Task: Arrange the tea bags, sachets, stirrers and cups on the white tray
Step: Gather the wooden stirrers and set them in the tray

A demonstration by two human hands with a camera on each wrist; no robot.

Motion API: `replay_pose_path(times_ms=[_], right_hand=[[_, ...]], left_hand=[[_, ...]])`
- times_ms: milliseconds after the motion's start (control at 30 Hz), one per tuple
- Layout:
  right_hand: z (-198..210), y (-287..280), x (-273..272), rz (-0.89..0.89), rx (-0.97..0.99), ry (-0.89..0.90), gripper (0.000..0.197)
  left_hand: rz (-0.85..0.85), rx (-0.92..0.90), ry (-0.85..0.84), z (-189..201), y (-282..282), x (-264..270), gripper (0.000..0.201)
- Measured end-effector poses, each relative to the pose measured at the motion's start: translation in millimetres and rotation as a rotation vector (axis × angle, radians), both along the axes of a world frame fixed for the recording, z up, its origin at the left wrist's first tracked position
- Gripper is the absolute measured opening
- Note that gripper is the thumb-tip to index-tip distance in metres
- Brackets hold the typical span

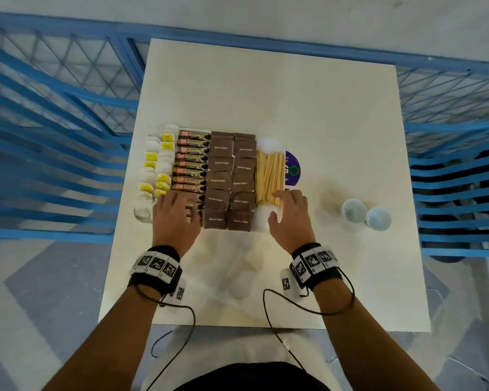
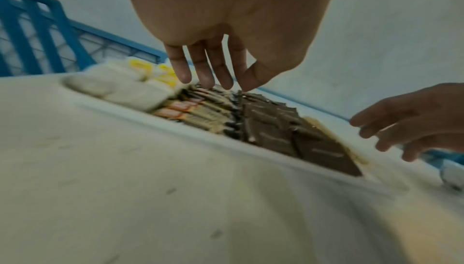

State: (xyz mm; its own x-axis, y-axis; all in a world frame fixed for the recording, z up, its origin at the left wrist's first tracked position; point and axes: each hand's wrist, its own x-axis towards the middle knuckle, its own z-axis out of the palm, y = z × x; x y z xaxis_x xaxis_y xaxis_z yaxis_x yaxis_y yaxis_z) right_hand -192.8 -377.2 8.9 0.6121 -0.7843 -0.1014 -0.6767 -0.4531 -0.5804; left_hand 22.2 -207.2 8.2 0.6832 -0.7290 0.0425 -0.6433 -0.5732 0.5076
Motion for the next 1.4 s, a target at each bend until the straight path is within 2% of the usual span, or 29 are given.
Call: replay_pose_path(times_ms=[100,267,367,467,533,600,933,1200,1400], right_hand=[[-8,24,-3,-0.072,0.004,0.042,0.049],[-9,43,-8,-0.1,0.024,0.123,0.048],[-8,48,-12,-0.049,0.054,0.187,0.043],[-7,51,-12,0.0,0.026,0.201,0.026],[-9,50,-11,0.021,-0.029,0.167,0.011],[-13,48,-9,0.007,-0.062,0.138,0.006],[-18,12,17,-0.124,-0.171,0.022,0.019],[-21,-38,25,-0.191,-0.165,0.076,0.017],[-22,-58,19,-0.22,-0.145,0.097,0.014]], left_hand=[[-0.016,0.061,-0.051,-10,41,7,0.024],[-0.087,0.133,0.001,-20,78,12,0.036],[-0.096,0.114,-0.019,-22,81,16,0.033],[-0.064,0.094,-0.017,-25,78,25,0.025],[-0.068,0.081,-0.021,-27,75,31,0.017],[-0.085,0.08,-0.035,-28,70,35,0.013],[-0.122,0.048,-0.071,-29,22,61,0.009],[-0.151,0.044,-0.028,-26,-37,68,0.009],[-0.167,0.041,0.007,-26,-59,62,0.009]])
